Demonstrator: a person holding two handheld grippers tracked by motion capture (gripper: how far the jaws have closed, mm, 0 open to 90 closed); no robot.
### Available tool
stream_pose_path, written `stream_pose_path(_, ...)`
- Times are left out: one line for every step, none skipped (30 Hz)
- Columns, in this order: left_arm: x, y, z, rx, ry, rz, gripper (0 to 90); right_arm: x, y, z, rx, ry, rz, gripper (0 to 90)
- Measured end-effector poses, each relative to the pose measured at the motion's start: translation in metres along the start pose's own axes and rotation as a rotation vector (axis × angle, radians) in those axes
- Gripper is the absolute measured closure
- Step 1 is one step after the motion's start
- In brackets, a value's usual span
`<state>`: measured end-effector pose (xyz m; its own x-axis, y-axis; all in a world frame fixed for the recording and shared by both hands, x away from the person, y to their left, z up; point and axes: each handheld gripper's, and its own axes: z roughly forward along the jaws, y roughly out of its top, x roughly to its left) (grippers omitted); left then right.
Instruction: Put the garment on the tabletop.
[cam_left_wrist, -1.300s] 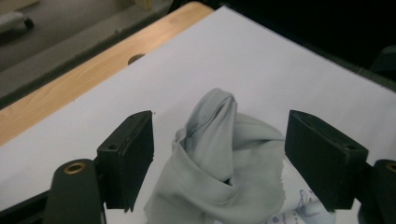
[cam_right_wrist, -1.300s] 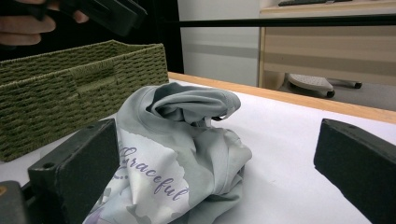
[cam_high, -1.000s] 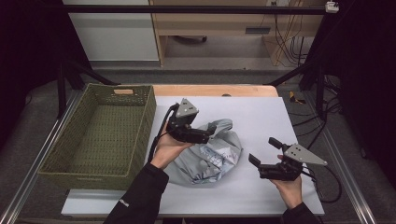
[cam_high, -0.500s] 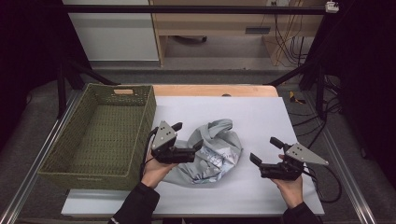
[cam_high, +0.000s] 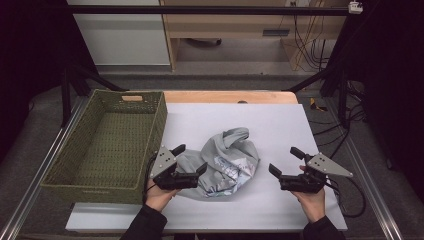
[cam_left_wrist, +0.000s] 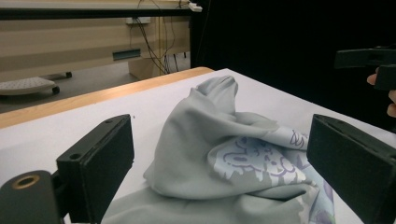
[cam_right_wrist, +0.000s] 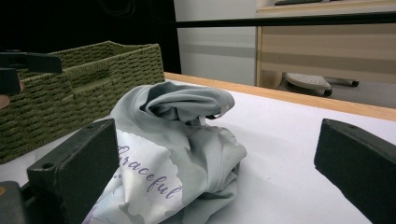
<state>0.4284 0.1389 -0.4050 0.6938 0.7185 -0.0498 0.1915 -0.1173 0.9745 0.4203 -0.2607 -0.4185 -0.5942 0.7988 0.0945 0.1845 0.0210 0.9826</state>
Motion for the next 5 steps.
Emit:
stream_pose_path(0.0005,-0.0008,-0.0011,-0.003,-0.001,-0.003,6.6,-0.0001,-0.0001,-0.0002,-0.001,0.004,-0.001,0.4)
stream_pose_path(0.0009,-0.0013,-0.0021,-0.003,-0.002,-0.005,6.6,0.0001,0.0001,-0.0004,0.000,0.003,0.005,0.4)
stream_pose_path(0.0010,-0.0016,-0.0027,-0.004,-0.002,-0.004,6.5,-0.0003,0.0000,-0.0009,0.001,0.004,0.004,0.5)
stream_pose_path(0.0010,-0.0019,-0.0030,-0.005,-0.002,-0.003,6.6,-0.0011,-0.0002,-0.0011,-0.002,0.007,-0.002,0.4)
stream_pose_path(0.0009,-0.0022,-0.0031,-0.004,-0.002,-0.001,6.5,-0.0014,-0.0003,-0.0012,0.000,0.007,0.001,0.5)
